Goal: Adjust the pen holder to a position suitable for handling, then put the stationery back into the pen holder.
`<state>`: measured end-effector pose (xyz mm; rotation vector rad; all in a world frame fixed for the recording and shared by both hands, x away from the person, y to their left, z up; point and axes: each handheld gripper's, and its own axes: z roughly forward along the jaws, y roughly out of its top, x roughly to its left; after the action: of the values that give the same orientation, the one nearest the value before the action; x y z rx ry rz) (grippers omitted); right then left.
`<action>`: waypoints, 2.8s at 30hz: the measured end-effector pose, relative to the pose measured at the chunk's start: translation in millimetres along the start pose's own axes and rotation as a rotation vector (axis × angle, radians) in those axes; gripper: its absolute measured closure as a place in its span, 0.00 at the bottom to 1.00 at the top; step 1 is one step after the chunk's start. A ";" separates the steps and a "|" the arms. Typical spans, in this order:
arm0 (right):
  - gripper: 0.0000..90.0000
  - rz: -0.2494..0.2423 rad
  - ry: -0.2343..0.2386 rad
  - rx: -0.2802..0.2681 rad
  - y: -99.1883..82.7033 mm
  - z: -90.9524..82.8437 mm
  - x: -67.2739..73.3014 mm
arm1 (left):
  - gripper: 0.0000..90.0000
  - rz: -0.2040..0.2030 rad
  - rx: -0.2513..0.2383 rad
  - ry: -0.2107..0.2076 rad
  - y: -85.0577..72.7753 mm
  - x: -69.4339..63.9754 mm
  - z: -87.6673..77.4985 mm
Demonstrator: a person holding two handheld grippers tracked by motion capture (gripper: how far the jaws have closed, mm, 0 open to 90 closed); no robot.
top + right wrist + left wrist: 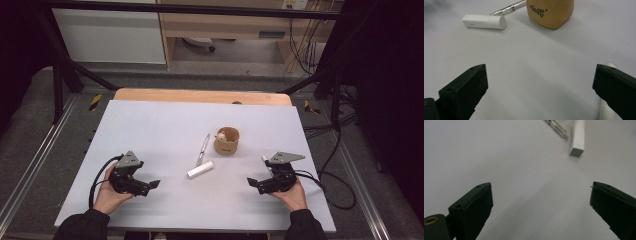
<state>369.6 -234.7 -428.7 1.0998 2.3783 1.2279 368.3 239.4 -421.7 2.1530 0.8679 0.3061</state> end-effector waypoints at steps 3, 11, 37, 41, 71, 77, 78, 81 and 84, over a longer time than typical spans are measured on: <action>0.01 0.007 -0.002 0.003 -6.5 -2.2 -1.9 | 0.05 0.008 0.007 -0.008 7.1 -3.2 4.9; 0.01 0.004 -0.002 -0.002 -9.4 -4.0 -2.2 | 0.05 0.033 0.034 -0.017 23.6 -12.1 18.3; 0.01 -0.005 0.003 -0.009 -10.2 -7.2 -1.6 | 0.09 0.133 0.140 -0.080 81.4 -41.9 62.2; 0.01 -0.008 0.001 -0.007 -10.2 -7.4 -1.8 | 0.15 0.153 0.151 -0.083 88.9 -47.9 69.3; 0.01 -0.008 0.011 -0.003 -10.2 -7.3 -1.3 | 0.59 0.224 0.313 -0.086 111.4 -70.0 120.7; 0.01 -0.010 0.013 -0.001 -10.2 -7.1 -1.3 | 0.64 0.220 0.332 -0.084 112.6 -71.9 126.7; 0.01 -0.008 0.013 -0.003 -10.3 -6.8 -1.1 | 0.64 0.221 0.335 -0.082 113.1 -72.6 127.5; 0.01 -0.010 0.013 0.001 -10.4 -6.2 -1.1 | 0.67 0.223 0.348 -0.076 114.4 -73.7 130.4; 0.01 -0.008 0.015 0.000 -10.4 -6.2 -1.0 | 0.68 0.218 0.361 -0.072 114.7 -73.7 133.2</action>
<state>361.8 -242.9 -433.1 1.0836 2.3911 1.2377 432.1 59.8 -420.9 2.5847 0.6870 0.1883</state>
